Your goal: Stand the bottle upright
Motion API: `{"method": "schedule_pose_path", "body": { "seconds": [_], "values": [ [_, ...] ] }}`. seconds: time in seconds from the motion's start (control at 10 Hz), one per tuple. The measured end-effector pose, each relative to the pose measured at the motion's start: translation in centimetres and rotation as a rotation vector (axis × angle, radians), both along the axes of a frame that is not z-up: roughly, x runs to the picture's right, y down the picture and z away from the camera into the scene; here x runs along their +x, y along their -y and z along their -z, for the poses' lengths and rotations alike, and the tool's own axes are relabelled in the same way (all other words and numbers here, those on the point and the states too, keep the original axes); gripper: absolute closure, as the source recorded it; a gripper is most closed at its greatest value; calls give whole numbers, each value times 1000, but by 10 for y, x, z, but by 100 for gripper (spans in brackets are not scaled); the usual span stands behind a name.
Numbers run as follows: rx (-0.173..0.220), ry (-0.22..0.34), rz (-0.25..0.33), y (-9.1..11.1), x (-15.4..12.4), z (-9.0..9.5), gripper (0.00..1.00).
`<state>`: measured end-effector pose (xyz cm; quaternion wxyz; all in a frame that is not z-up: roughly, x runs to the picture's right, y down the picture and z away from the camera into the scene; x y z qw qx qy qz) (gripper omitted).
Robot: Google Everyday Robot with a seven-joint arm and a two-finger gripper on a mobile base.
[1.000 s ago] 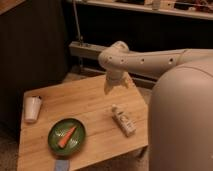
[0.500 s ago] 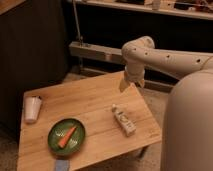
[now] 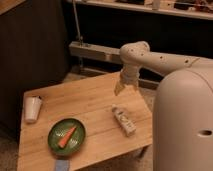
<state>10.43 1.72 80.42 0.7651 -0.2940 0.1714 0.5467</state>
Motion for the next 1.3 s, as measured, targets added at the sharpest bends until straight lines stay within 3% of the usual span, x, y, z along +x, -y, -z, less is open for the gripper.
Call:
{"method": "schedule_pose_path", "body": {
  "seconds": [0.3, 0.6, 1.0, 1.3],
  "values": [
    [-7, 43, 65, -25, -20, -14, 29],
    [9, 43, 126, -40, -27, -32, 29],
    [72, 58, 136, -49, -33, -55, 29],
    [79, 85, 145, -52, -41, -66, 29]
  ]
}}
